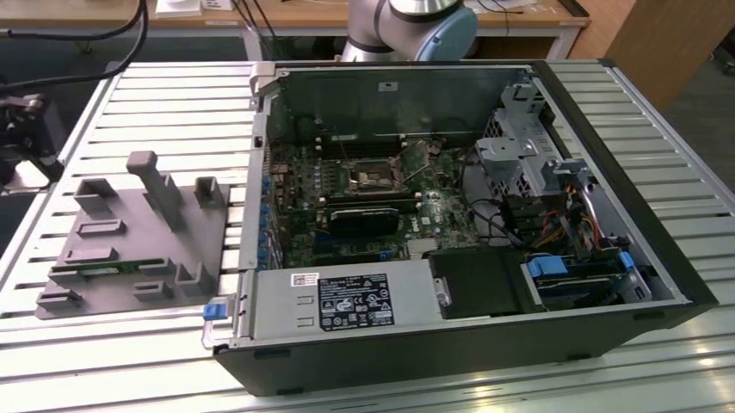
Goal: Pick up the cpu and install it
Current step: 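Pick up the cpu and move it towards the insertion slot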
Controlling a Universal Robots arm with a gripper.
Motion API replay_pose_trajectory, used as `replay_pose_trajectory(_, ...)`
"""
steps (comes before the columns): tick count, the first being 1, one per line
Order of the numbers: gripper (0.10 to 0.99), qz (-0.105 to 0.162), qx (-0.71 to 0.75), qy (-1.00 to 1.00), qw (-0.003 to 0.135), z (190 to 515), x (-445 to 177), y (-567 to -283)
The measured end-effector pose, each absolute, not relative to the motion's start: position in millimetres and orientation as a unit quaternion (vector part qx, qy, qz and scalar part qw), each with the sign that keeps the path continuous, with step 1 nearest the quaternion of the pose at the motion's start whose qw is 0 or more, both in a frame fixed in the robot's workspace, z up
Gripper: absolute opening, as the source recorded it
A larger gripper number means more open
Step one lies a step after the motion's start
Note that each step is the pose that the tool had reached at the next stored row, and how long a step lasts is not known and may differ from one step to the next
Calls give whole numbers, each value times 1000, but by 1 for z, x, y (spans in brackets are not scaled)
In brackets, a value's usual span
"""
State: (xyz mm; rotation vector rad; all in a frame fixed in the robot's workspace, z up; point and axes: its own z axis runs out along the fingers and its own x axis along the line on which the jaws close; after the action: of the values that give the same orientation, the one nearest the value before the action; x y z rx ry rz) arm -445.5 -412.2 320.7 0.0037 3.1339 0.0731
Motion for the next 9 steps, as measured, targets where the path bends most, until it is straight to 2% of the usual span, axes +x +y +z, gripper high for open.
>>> replay_pose_trajectory(9, 533, 23, 1, 1000, 3, 362, -445, -412)
